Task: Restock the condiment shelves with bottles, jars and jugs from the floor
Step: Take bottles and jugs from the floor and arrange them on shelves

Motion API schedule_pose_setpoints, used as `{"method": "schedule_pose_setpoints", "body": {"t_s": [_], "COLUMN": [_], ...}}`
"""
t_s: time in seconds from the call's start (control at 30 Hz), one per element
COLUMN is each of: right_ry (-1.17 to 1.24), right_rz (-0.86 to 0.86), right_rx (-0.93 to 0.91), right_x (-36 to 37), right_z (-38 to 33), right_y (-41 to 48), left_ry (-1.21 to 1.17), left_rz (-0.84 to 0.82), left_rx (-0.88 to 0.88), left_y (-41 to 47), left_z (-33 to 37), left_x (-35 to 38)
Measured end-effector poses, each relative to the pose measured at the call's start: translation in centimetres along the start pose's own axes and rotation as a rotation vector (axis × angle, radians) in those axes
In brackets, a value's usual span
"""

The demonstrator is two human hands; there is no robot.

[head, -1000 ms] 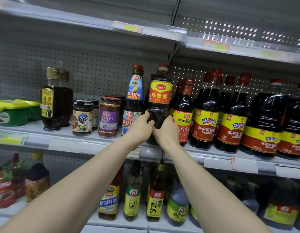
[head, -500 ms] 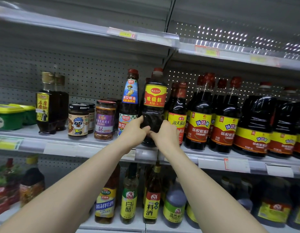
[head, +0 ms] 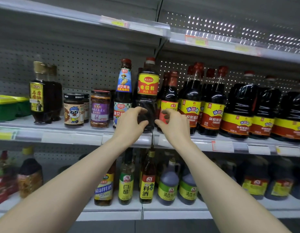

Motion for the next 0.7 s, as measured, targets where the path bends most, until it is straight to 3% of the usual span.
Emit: {"method": "schedule_pose_setpoints", "body": {"t_s": [0.27,0.7], "right_ry": [0.009,-0.029], "right_rz": [-0.015,-0.14], "right_rx": [-0.043,-0.099], "right_x": [-2.9,-9.1], "right_z": [1.9,9.8], "right_y": [-4.8,-14.6], "left_ry": [0.036,0.026], "left_rz": [-0.023,-0.048], "left_rx": [0.049,-0.028], "left_y": [-4.0,-14.6], "left_z": [1.2,6.6], "left_x": [1.6,8.9]}}
Point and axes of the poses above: each hand's wrist, its own y-axis towards the middle knuckle, its own x-axis out of the palm, z = x × y, the point moved 1 cm from there along y, towards the middle knuckle, and after that the axes turned 7 degrees about -x, right-handed, at the moved point
